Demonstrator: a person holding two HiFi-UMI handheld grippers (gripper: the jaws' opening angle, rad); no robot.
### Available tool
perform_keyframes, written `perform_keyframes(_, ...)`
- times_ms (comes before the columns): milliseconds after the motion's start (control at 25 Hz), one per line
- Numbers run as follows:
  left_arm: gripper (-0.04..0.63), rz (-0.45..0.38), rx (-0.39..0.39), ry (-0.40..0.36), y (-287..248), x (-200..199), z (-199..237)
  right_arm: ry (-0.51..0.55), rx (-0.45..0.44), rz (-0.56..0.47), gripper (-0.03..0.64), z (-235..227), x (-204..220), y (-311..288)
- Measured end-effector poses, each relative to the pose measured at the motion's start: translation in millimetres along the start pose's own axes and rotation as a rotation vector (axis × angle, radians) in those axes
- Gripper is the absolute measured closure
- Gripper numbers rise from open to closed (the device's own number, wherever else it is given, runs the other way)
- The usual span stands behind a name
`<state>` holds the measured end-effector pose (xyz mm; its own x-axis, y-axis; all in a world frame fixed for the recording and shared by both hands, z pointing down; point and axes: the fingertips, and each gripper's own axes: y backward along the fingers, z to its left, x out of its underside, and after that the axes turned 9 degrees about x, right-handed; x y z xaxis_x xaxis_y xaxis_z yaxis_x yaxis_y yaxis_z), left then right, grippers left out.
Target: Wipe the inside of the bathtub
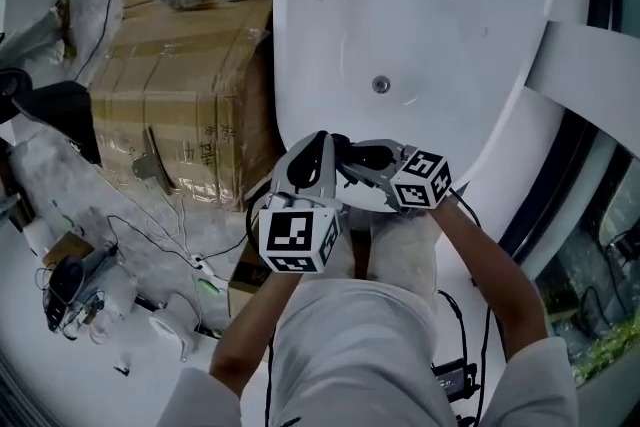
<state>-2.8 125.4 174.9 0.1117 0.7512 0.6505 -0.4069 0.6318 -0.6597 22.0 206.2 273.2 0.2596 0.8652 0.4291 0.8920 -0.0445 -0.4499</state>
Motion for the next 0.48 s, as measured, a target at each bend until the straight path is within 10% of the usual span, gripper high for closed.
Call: perform_keyframes(480, 0.597, -0.049, 0.116, -0.115, 47.5, -73.0, -86.8, 0.082, 0.192, -0.289, 0.514, 39.6, -106.4, 137.6)
